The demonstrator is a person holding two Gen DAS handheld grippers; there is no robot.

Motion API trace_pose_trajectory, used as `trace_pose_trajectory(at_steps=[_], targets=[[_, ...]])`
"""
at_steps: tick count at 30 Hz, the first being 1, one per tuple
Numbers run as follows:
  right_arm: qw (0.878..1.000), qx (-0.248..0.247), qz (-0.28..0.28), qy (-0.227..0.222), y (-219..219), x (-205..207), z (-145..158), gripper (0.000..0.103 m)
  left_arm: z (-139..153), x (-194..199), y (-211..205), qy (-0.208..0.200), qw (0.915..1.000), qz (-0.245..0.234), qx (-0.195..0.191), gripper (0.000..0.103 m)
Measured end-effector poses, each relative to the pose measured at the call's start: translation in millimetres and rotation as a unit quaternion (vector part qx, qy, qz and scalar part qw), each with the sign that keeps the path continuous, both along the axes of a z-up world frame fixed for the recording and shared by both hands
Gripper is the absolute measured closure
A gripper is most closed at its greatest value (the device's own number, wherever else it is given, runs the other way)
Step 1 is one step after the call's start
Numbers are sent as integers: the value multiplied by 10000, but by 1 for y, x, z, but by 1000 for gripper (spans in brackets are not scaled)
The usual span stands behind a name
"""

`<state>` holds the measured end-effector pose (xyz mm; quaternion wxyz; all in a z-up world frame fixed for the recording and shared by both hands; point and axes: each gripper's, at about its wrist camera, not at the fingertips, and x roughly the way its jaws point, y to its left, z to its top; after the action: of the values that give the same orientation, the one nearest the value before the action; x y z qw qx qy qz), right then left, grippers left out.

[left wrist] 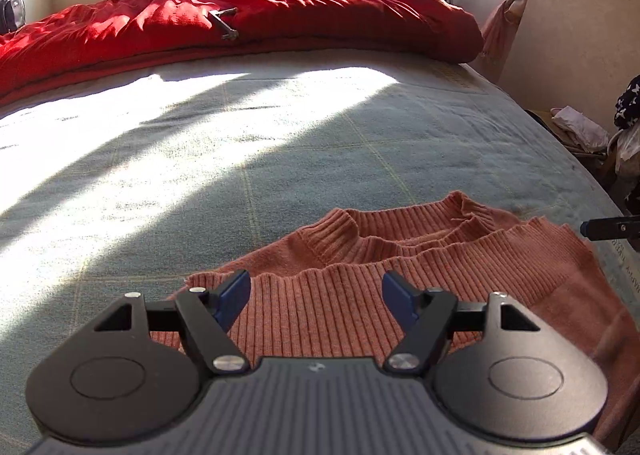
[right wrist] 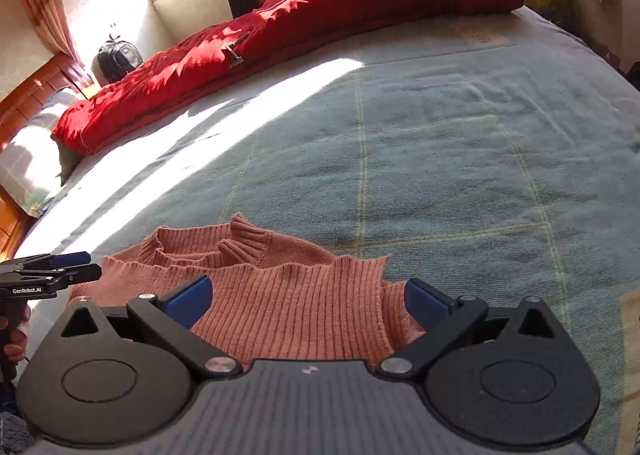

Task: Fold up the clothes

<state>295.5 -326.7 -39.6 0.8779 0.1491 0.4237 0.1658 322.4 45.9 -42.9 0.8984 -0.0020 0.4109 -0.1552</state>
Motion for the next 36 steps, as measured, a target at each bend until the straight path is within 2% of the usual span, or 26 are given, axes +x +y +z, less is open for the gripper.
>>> trace_pose_trajectory(at_steps=[2, 6, 11, 15, 18, 20, 21, 22, 24, 27, 30, 31, 34, 36], targets=[[9999, 72, 138, 73, 10, -4, -9, 0, -1, -4, -2, 19, 10000, -17, -46, 30], [9993, -276, -75, 236, 10, -14, -26, 0, -5, -10, -5, 64, 10000, -55, 30, 30], [9960, -254, -848, -131, -19, -42, -11, 0, -6, -22, -8, 18, 9998, -184, 12, 30], [9965, 116, -748, -343, -20, -60, -9, 0, -8, -35, -10, -86, 9993, -367, -5, 29], [9961, -247, -749, -388, -13, -60, -22, 0, -12, -44, -11, -168, 9987, -475, 50, 29], [9917, -643, -1099, -158, -18, -52, -37, 0, -15, -51, -11, -253, 9982, -527, 126, 29], [9897, -685, -1250, -97, -23, -51, -40, 0, -15, -54, -11, -314, 9979, -542, 181, 29], [9884, -676, -1357, -109, -27, -53, -40, 0, -14, -58, -11, -383, 9974, -567, 222, 29], [9898, -295, -1251, -613, -30, -66, -27, 0, -10, -66, -9, -545, 9961, -660, 226, 29], [9907, 155, -964, -947, -24, -71, -19, 0, -7, -72, -7, -661, 9945, -816, 35, 29], [9949, -3, -962, -308, -19, -54, -44, 0, -7, -76, -7, -671, 9945, -806, -47, 28], [9950, -18, -972, -251, -21, -52, -50, 2, -7, -77, -7, -683, 9945, -789, -22, 28], [9918, -149, -1102, -638, -17, -67, -36, 1, -5, -85, -3, -738, 9938, -837, 0, 28], [9883, -407, -1119, -957, -11, -77, -25, 0, -4, -91, 0, -776, 9933, -851, -1, 22]])
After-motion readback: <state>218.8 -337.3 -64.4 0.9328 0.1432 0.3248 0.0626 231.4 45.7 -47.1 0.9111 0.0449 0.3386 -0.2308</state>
